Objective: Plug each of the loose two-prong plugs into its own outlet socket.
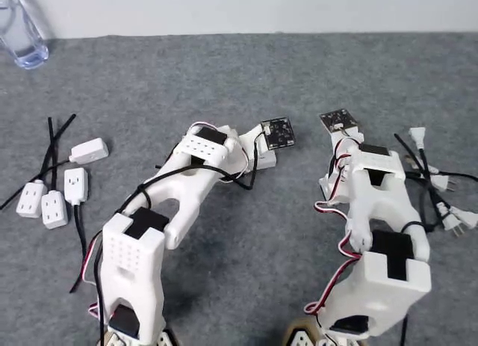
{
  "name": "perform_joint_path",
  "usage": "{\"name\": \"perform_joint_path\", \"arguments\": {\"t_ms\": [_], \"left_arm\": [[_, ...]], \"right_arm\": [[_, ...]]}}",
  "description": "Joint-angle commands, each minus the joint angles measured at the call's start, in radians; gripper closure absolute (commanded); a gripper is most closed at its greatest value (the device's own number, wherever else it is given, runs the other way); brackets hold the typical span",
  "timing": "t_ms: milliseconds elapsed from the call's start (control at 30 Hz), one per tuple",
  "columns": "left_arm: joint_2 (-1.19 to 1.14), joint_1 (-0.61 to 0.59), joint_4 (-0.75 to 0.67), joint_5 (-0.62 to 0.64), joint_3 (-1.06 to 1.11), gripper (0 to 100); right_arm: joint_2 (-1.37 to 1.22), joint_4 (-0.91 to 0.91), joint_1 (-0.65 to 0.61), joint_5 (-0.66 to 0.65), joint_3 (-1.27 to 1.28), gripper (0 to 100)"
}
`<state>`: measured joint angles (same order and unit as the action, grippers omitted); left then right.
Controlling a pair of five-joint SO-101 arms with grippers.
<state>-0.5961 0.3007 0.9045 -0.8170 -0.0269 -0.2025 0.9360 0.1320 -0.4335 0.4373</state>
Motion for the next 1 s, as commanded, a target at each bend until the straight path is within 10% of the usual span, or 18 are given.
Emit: {"name": "perform_joint_path", "arguments": {"t_ms": [0, 667, 967], "left_arm": [[0.083, -0.023, 0.078, -0.011, -0.041, 99], [0.358, -0.020, 0.717, -0.138, -0.001, 99], [0.361, -0.026, 0.557, -0.137, 0.216, 85]], "right_arm": [[0.035, -0.015, -0.019, 0.003, -0.003, 70.7], [0.035, -0.024, -0.019, 0.008, -0.002, 70.7], [0.035, -0.021, -0.018, 0.003, 0.000, 70.7]]}}
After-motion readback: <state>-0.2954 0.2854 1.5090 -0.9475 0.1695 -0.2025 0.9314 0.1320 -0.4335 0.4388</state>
